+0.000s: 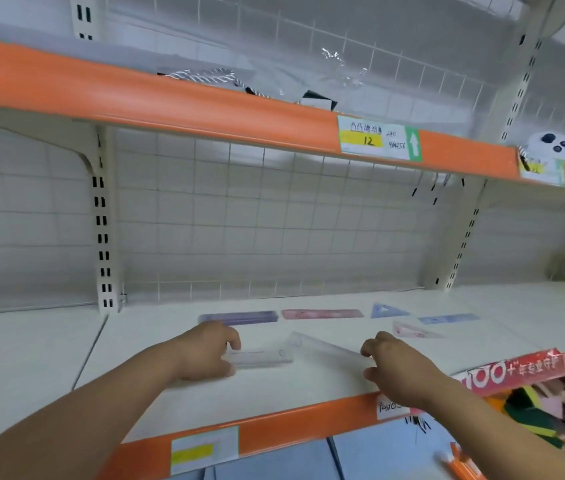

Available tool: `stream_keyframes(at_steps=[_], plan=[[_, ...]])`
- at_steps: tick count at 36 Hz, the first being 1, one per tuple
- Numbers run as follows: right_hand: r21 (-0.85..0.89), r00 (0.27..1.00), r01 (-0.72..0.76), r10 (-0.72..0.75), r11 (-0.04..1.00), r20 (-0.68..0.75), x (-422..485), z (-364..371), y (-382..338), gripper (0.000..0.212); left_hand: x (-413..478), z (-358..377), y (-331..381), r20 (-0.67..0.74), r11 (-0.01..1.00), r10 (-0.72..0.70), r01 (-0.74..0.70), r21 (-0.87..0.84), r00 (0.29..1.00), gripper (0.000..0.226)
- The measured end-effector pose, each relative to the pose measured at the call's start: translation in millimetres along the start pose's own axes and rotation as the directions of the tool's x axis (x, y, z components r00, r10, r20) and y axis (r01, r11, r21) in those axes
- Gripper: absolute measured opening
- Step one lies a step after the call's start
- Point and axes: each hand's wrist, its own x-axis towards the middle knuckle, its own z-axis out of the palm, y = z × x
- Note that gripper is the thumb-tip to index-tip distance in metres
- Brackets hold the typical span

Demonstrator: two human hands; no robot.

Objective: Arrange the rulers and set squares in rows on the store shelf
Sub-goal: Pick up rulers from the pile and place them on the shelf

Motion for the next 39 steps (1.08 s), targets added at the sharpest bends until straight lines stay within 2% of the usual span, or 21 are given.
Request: stream_keyframes(at_steps=[8, 12, 17, 21, 28, 39], plan=[[-0.022, 0.993, 0.114, -0.113, 0.993, 0.015, 30, 6, 54, 0.036, 28, 16, 29, -0.003, 0.995, -0.096, 0.096, 0.0, 0.995, 0.035], [-0.038, 0.987, 0.157, -0.155, 0.987, 0.048, 43, 4, 87, 0.036, 40, 28, 47, -0.012, 0.992, -0.126, 0.126, -0.009, 0.992, 0.025], [-0.065, 0.977, 0.197, -0.19, 0.978, 0.099, 52, 3, 126, 0.029, 52, 40, 76, -0.034, 0.989, -0.146, 0.146, -0.002, 0.989, 0.033], [-0.057, 0.96, 0.243, -0.231, 0.968, 0.156, 56, 6, 148, 0.03, 56, 51, 95, -0.044, 0.986, -0.164, 0.164, -0.007, 0.985, 0.027], [-0.047, 0.933, 0.293, -0.275, 0.955, 0.23, 57, 10, 165, 0.03, 48, 59, 110, -0.037, 0.97, -0.243, 0.244, 0.015, 0.969, 0.032], [-0.011, 0.931, 0.287, -0.276, 0.958, 0.237, 57, 15, 161, 0.033, 33, 55, 108, -0.031, 0.954, -0.297, 0.298, 0.027, 0.954, 0.032]])
